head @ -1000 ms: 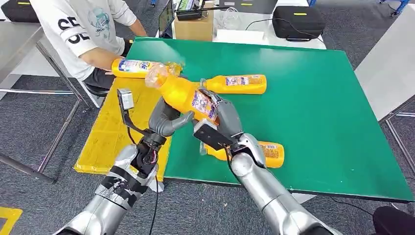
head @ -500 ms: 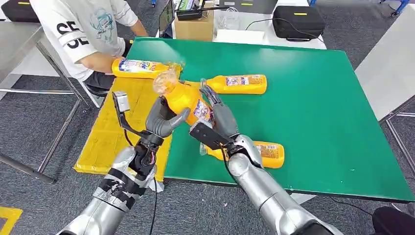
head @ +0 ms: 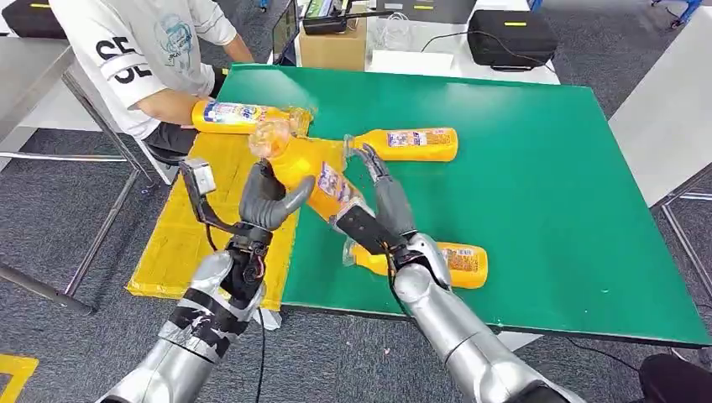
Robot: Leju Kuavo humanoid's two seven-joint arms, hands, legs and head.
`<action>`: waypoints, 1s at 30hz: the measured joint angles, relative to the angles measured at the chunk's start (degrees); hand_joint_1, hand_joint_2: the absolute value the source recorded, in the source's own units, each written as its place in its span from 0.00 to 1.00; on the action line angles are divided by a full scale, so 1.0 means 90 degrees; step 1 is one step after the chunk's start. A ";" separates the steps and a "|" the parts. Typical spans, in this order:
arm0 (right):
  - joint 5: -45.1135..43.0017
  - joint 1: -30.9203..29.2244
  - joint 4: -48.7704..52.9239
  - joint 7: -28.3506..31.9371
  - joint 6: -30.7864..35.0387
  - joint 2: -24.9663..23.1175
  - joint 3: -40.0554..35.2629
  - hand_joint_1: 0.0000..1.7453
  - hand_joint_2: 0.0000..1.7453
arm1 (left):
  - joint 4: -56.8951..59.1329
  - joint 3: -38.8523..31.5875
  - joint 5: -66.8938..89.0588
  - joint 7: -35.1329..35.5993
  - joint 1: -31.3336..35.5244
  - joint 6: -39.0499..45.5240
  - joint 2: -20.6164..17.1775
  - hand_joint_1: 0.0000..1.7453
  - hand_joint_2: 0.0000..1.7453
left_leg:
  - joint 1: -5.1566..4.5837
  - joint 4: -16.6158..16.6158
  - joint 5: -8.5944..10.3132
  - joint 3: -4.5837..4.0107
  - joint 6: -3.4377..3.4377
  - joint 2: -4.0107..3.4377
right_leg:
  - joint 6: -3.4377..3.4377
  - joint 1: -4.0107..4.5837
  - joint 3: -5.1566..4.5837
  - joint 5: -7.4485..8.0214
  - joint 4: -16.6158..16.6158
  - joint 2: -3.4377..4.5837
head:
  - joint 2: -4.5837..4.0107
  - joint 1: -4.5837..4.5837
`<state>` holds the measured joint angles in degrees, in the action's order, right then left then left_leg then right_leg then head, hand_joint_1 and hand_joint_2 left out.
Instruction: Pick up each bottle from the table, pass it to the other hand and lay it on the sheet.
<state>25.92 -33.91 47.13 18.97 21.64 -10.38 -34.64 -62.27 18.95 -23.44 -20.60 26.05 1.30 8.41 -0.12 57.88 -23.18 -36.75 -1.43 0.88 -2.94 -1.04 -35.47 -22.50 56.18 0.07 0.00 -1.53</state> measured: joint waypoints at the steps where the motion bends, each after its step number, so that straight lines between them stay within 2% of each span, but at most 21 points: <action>1: -0.0144 0.0073 0.0137 0.0029 0.0101 0.0010 0.0082 0.00 1.00 | 0.0048 -0.0031 0.0405 -0.0200 0.0020 0.0400 -0.0029 1.00 1.00 | 0.0000 0.0000 0.0000 0.0000 0.0000 0.0000 | 0.0000 0.0000 -0.0001 0.0000 0.0000 0.0000 | 0.0000 0.0000; 5: -0.0425 0.0393 0.0775 0.0070 0.0233 0.0090 0.0379 0.00 1.00 | 0.0340 -0.0204 0.1698 -0.0687 0.0182 0.1559 -0.0180 1.00 1.00 | 0.0001 0.0000 0.0000 0.0000 0.0000 -0.0001 | 0.0000 0.0001 -0.0004 0.0000 0.0000 0.0000 | 0.0000 0.0000; 10: -0.0755 0.0950 0.1836 0.0044 0.0269 0.0214 0.0772 0.00 1.00 | 0.1074 -0.0415 0.3738 -0.0798 0.0543 0.3062 -0.0396 1.00 1.00 | 0.0001 0.0000 0.0000 -0.0001 0.0000 0.0000 | 0.0001 0.0000 -0.0003 0.0000 0.0000 0.0000 | 0.0000 0.0000; 13: -0.0854 0.1250 0.2409 -0.0003 0.0194 0.0304 0.1015 0.00 1.00 | 0.1594 -0.0488 0.5074 -0.0667 0.0768 0.3827 -0.0522 1.00 1.00 | 0.0001 0.0000 0.0000 0.0000 0.0000 -0.0001 | 0.0000 0.0000 -0.0003 0.0000 0.0000 0.0000 | 0.0000 0.0000; 15: -0.0881 0.1393 0.2693 -0.0061 0.0118 0.0355 0.1146 0.00 1.00 | 0.1922 -0.0488 0.6090 -0.0253 0.0902 0.4089 -0.0602 1.00 1.00 | 0.0000 0.0000 0.0000 -0.0001 0.0000 0.0000 | 0.0000 -0.0001 -0.0003 0.0000 0.0000 0.0000 | 0.0000 0.0000; 19: -0.0944 0.1537 0.3026 -0.0148 -0.0008 0.0430 0.1338 0.00 1.00 | 0.2572 -0.0398 0.7723 0.0587 0.1136 0.4134 -0.0753 1.00 1.00 | 0.0000 0.0000 0.0000 0.0000 0.0000 -0.0005 | 0.0000 0.0000 -0.0004 0.0000 -0.0001 0.0002 | 0.0000 -0.0002; 21: -0.0947 0.1566 0.3135 -0.0165 -0.0073 0.0461 0.1408 0.00 1.00 | 0.2872 -0.0270 0.8254 0.0840 0.1243 0.3773 -0.0835 1.00 1.00 | 0.0000 0.0000 0.0000 0.0000 0.0000 -0.0005 | 0.0001 0.0000 -0.0003 0.0000 0.0000 0.0002 | 0.0000 0.0000; 26: -0.0949 0.1589 0.3290 -0.0214 -0.0202 0.0520 0.1498 0.00 1.00 | 0.3322 0.0056 0.9002 0.1157 0.1342 0.3286 -0.0981 1.00 1.00 | 0.0001 0.0000 0.0000 0.0000 0.0000 -0.0006 | 0.0001 0.0001 -0.0005 0.0000 0.0001 0.0003 | 0.0000 -0.0002; 30: -0.0922 0.1598 0.3375 -0.0304 -0.0299 0.0542 0.1537 0.00 1.00 | 0.3630 0.0332 0.9457 0.1293 0.1381 0.2440 -0.1037 1.00 1.00 | 0.0001 0.0000 0.0000 -0.0001 0.0000 -0.0006 | 0.0001 0.0000 -0.0005 0.0000 0.0001 0.0002 | -0.0002 0.0000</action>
<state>17.62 -19.53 77.50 16.24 18.95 -5.51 -20.81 -29.60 21.94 61.67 -8.96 38.48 23.26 -0.92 -0.12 57.88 -23.18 -36.76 -1.42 0.83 -2.93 -1.04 -35.51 -22.50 56.18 0.09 -0.02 -1.53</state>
